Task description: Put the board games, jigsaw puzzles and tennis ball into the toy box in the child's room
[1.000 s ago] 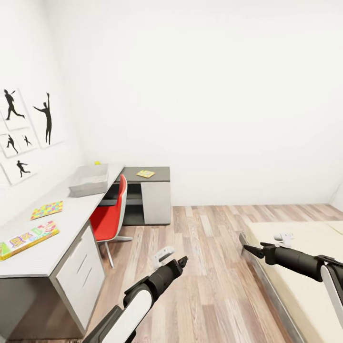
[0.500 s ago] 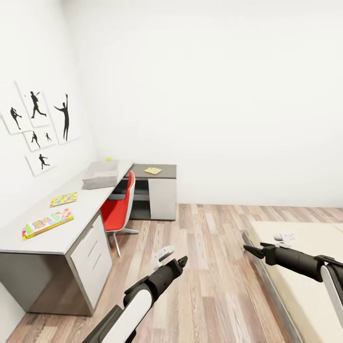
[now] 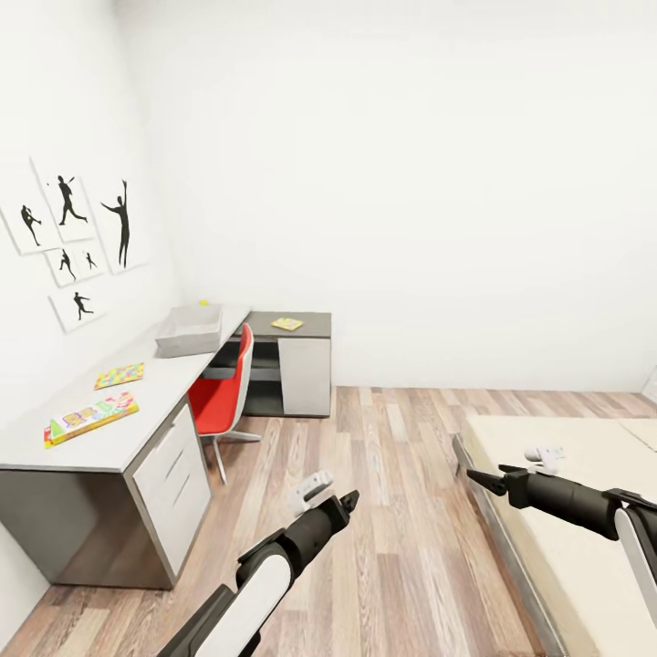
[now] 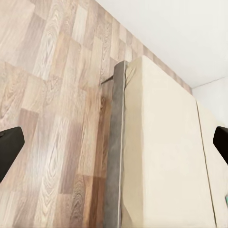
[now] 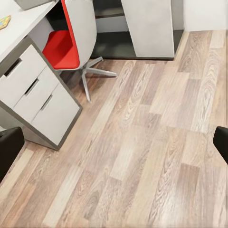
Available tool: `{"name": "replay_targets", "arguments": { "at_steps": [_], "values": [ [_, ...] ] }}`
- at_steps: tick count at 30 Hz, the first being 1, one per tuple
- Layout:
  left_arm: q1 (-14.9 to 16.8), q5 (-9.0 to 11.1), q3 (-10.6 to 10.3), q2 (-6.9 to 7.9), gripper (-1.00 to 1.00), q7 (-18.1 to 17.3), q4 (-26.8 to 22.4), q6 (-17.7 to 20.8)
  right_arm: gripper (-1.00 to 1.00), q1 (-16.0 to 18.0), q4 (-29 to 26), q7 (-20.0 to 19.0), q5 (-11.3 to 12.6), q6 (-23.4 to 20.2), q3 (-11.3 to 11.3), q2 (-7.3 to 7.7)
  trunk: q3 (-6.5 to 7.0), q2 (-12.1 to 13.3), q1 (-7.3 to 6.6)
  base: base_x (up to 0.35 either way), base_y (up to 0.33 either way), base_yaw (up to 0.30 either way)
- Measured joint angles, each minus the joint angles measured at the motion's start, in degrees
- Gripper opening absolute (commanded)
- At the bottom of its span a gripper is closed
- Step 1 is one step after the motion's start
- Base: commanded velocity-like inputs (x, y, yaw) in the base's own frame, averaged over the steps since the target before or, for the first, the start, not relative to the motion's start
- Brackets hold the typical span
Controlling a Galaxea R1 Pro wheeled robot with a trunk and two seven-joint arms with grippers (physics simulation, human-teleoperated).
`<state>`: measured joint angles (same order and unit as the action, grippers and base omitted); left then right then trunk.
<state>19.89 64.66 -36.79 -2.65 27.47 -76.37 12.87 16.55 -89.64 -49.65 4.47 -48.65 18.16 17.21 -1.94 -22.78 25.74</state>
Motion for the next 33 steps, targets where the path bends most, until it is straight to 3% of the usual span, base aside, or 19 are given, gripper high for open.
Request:
{"name": "replay_targets", "arguments": {
  "at_steps": [14, 33],
  "values": [
    [0.0, -0.03, -0.01, 0.09, 1.0, 0.0, 0.0, -0.04, 1.0, 0.0, 0.0, -0.04, 0.0, -0.05, 0.0, 0.07, 0.0, 0.0, 0.0, -0.028, -0.012, -0.005],
    [0.0, -0.03, -0.01, 0.16, 1.0, 0.0, 0.0, -0.05, 1.0, 0.0, 0.0, -0.08, 0.04, -0.08, 0.07, 0.06, 0.0, 0.0, 0.01, -0.003, -0.002, -0.083]
  ]
}}
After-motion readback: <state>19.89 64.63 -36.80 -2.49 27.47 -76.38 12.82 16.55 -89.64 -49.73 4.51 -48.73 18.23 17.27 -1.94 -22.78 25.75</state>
